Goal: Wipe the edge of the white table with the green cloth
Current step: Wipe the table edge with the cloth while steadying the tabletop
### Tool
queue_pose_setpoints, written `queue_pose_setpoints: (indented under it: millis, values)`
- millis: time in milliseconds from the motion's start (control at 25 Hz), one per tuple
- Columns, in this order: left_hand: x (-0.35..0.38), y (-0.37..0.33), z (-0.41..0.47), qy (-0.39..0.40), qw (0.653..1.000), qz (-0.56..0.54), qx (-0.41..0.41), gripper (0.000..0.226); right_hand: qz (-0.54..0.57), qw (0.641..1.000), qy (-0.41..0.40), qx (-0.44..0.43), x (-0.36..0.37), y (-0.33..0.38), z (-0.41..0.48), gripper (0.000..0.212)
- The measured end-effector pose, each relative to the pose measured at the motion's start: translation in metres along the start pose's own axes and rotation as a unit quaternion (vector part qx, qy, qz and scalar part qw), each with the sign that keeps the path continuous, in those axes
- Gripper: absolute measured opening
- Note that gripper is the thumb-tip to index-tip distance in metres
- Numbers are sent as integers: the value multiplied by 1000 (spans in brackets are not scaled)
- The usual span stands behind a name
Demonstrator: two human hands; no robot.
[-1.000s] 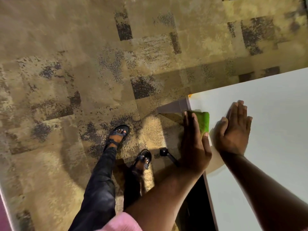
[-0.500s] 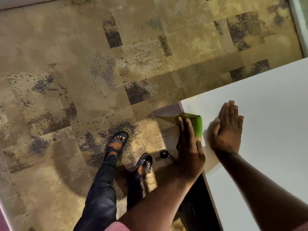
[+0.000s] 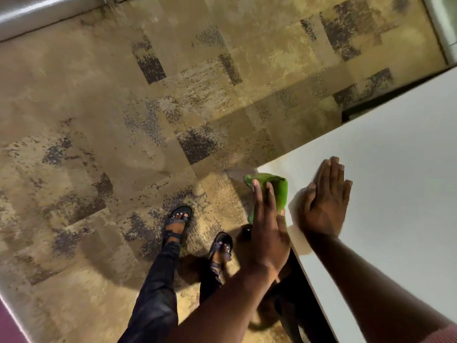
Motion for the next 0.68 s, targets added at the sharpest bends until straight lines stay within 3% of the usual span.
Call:
queue_pose_setpoints:
  millis: [120,240,320,480,680]
  values:
    - [-26,-13,38,-41,998,5,49,61,-5,1000,-1,-2,4,-4,2,66]
    - [-49,-16,80,-29,992,74,95,53,-13,1000,-6,3,6,-6,2,65]
    - [-57,-13,76,7,988,98,116,52,-10,1000,-13,-1,4,-5,2,65]
    - [-76,-1,44,62,993,77,71,54,-16,1000,-20,0,2,-2,0,65]
    - [-76,-35,120,225,955,159,110,50,-8,1000,-19,-1,1,-2,2,65]
Point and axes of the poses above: each hand's wrist, its own z-axis towards the middle knuckle, its own x-axis out of the palm, y = z × x, the point moved 5 cm from there along z, towards the middle knuckle, and after that the axes turned 11 degrees about y, right-handed, at the moved point
